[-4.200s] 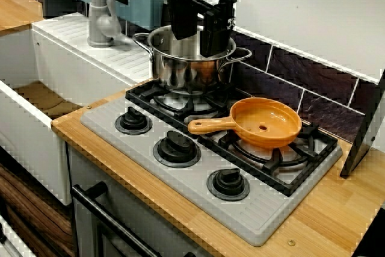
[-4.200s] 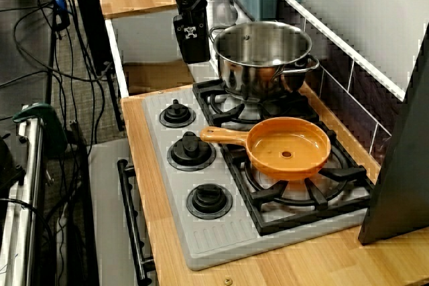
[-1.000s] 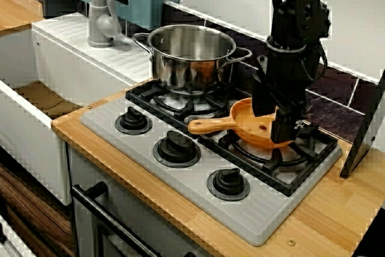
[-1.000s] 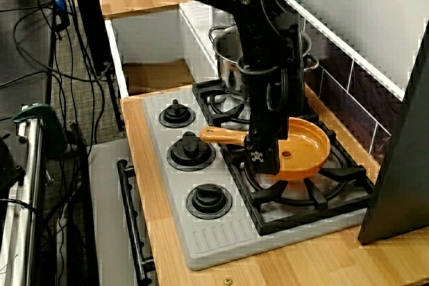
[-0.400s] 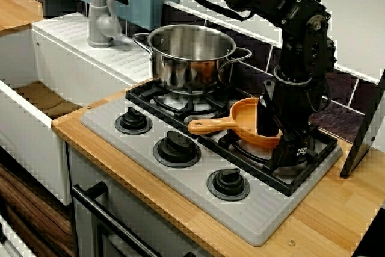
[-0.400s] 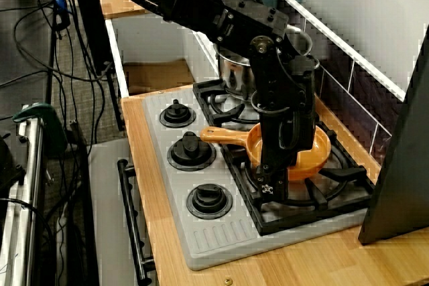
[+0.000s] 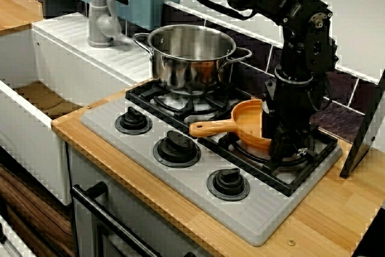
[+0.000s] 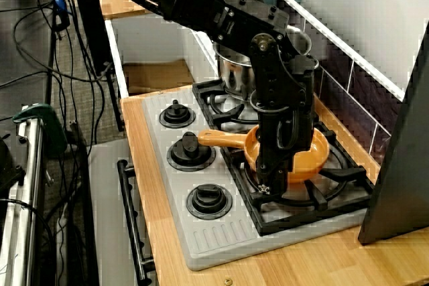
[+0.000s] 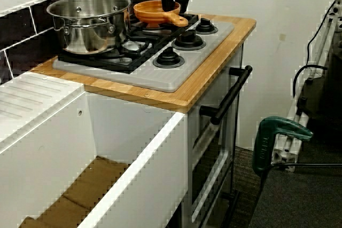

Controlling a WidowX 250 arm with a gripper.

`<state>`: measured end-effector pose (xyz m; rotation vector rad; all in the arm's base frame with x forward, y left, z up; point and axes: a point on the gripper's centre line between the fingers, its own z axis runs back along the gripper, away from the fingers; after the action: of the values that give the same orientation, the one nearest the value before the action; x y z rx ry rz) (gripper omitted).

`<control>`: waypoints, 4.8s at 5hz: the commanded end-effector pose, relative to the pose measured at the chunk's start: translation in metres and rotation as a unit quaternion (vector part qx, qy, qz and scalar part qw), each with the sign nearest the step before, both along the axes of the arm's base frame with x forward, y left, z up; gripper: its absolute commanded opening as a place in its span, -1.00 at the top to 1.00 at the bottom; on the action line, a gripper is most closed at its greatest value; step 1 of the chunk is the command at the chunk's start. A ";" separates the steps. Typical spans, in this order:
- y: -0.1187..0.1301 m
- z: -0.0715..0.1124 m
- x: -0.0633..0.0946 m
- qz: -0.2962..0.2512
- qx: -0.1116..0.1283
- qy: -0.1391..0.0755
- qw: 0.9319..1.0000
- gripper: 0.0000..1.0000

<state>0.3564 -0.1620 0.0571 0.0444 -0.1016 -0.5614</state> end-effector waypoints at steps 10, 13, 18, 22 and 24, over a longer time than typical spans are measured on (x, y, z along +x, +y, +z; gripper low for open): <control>0.000 0.200 0.002 -0.011 -0.079 -0.103 0.991 1.00; 0.014 0.194 0.019 0.034 -0.020 -0.121 0.992 1.00; 0.033 0.154 0.015 0.026 0.025 -0.142 0.989 1.00; 0.019 0.111 -0.025 -0.031 -0.019 -0.043 0.998 1.00; 0.011 0.084 -0.034 -0.032 -0.002 -0.027 0.999 1.00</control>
<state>0.3233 -0.1513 0.1207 0.0605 -0.1023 -0.6206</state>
